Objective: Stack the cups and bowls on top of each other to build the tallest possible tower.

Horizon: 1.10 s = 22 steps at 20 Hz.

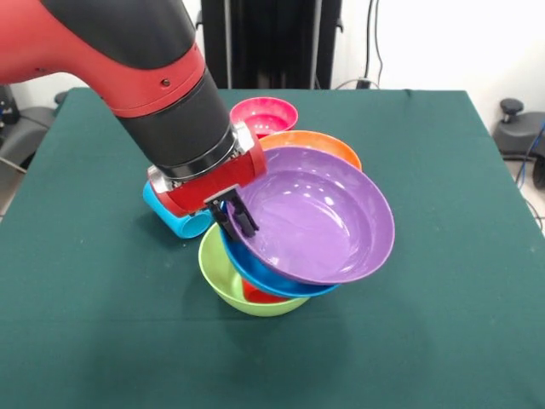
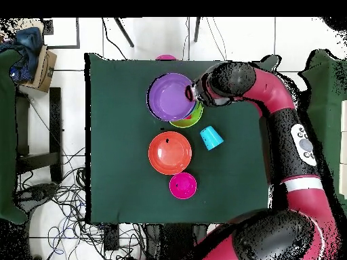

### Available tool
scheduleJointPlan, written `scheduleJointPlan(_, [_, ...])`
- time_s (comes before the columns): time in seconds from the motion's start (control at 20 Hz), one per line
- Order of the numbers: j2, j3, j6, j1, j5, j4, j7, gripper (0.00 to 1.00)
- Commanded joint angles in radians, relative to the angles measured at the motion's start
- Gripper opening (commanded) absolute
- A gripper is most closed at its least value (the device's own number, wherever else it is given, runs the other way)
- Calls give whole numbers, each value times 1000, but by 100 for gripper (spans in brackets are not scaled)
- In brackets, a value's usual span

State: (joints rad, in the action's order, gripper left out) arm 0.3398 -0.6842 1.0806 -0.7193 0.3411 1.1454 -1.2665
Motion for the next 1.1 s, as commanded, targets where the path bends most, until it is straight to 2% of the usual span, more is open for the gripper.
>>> scheduleJointPlan(0.05, [1, -47, -7, -9, 80, 70, 304, 0])
scheduleJointPlan(0.65, [31, -103, 63, -64, 58, 122, 327, 0])
scheduleJointPlan(0.7, [30, -110, 60, -69, 63, 123, 314, 100])
scheduleJointPlan(0.85, [27, -107, 109, -62, 63, 104, 324, 100])
scheduleJointPlan(0.95, [31, -122, 153, -70, 76, 101, 387, 100])
scheduleJointPlan(1.1, [40, -136, 168, -84, 88, 116, 422, 100])
